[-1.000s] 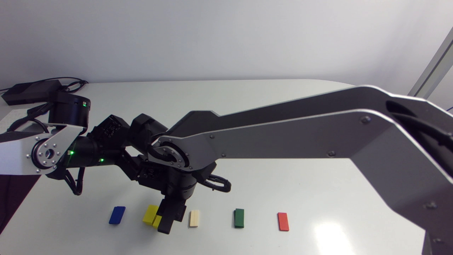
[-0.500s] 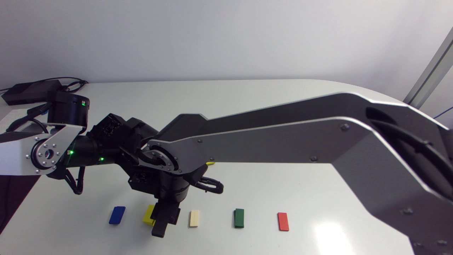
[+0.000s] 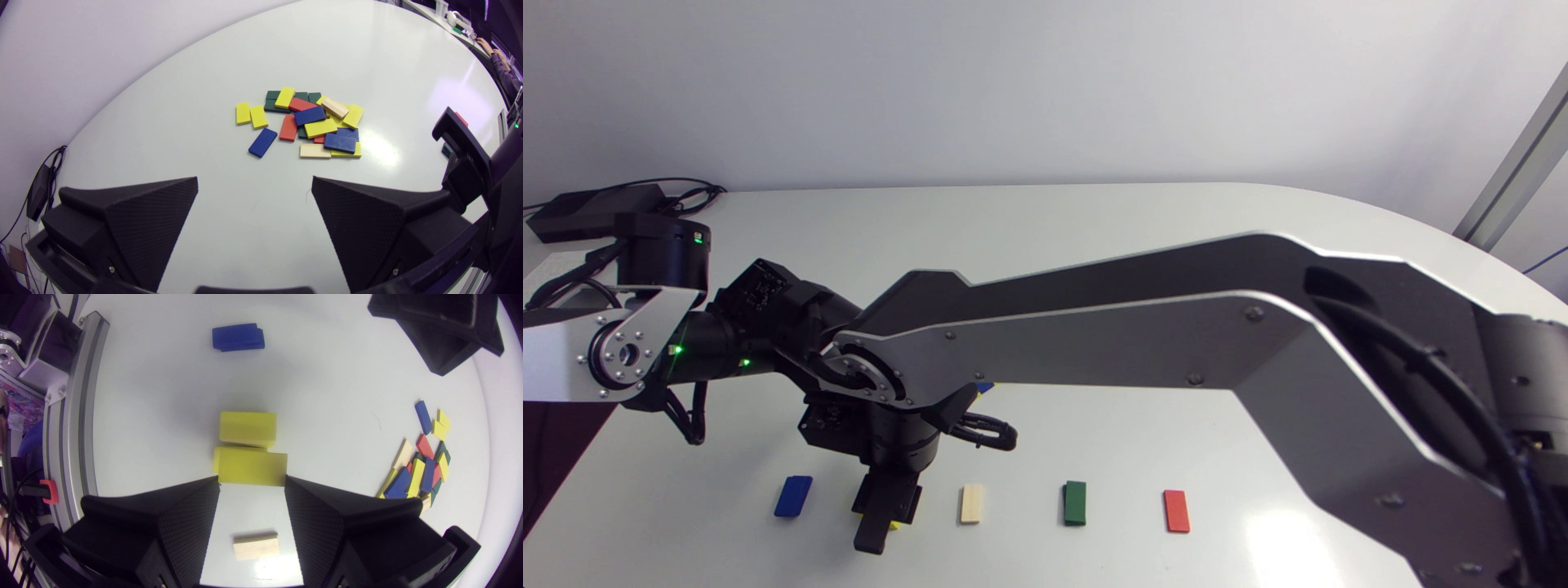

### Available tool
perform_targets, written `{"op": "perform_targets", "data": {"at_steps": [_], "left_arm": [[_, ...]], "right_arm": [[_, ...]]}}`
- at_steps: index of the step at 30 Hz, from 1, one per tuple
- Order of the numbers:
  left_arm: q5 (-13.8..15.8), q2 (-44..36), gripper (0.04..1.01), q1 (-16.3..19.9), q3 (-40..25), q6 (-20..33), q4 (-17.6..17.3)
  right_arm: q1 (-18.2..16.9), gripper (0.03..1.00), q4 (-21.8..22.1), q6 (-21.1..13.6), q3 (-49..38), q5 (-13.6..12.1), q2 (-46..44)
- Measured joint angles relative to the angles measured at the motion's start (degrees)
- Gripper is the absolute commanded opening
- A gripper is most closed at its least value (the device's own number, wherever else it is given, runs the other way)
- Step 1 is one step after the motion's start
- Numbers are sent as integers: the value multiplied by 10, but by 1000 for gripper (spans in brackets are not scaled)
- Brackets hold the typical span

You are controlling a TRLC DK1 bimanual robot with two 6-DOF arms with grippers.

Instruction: Take domino bricks one by one from the mixed stack on the table and place each onto the existing stack of the same color.

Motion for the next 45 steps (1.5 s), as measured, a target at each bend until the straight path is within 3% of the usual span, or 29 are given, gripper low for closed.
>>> {"op": "perform_targets", "data": {"at_steps": [45], "left_arm": [[0,8,990,10,-6,0,12]], "right_arm": [[15,375,-11,2,17,3,33]]}}
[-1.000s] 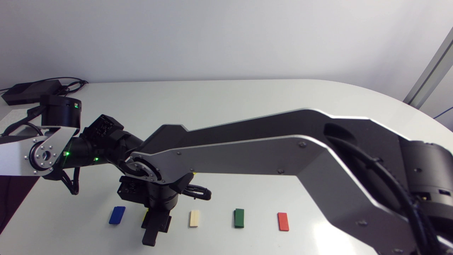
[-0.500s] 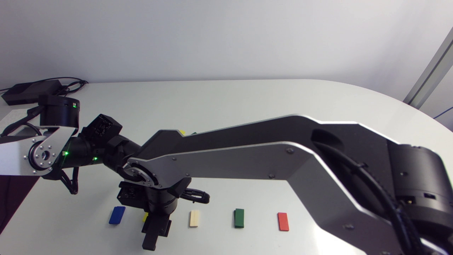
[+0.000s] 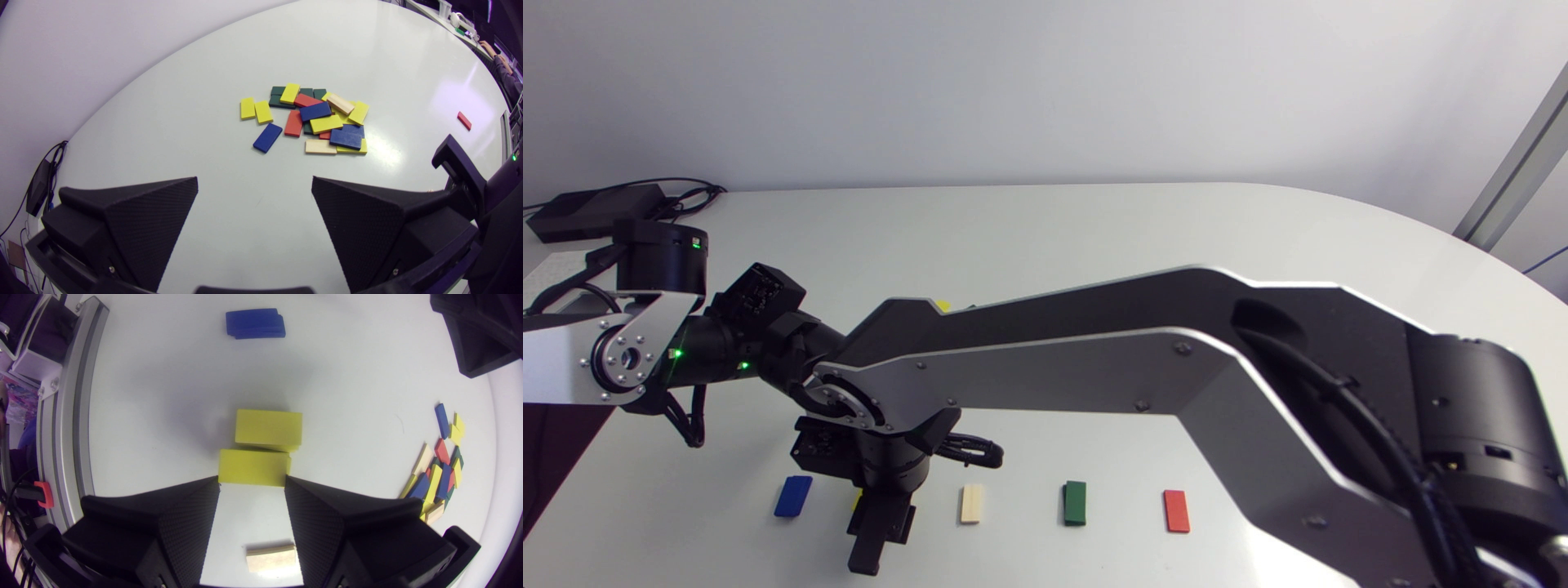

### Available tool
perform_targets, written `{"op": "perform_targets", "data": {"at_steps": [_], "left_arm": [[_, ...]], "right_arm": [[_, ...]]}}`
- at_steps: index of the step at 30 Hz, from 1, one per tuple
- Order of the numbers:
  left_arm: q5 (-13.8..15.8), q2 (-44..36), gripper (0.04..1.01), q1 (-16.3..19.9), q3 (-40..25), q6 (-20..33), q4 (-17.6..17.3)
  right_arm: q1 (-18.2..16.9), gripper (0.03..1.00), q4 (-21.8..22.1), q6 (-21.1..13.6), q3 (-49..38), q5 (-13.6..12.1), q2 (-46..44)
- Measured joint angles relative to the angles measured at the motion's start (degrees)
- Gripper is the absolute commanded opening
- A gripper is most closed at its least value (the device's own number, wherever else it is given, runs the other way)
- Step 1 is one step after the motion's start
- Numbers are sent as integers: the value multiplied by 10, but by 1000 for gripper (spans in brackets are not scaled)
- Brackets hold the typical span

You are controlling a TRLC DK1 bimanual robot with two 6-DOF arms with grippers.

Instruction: Take domino bricks one by one from the mixed stack on the table and place each onto the existing stack of the same color.

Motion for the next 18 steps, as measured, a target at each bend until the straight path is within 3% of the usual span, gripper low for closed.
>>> {"op": "perform_targets", "data": {"at_steps": [1,4,7,10,18], "left_arm": [[0,0,990,0,0,0,0],[0,0,990,0,0,0,0],[0,0,990,0,0,0,0],[0,0,990,0,0,0,0],[0,0,990,-1,0,0,0]], "right_arm": [[0,393,0,0,0,0,0],[0,638,0,0,0,2,0],[0,687,0,0,0,2,0],[0,854,0,0,0,5,1],[0,903,0,0,0,13,1]]}}
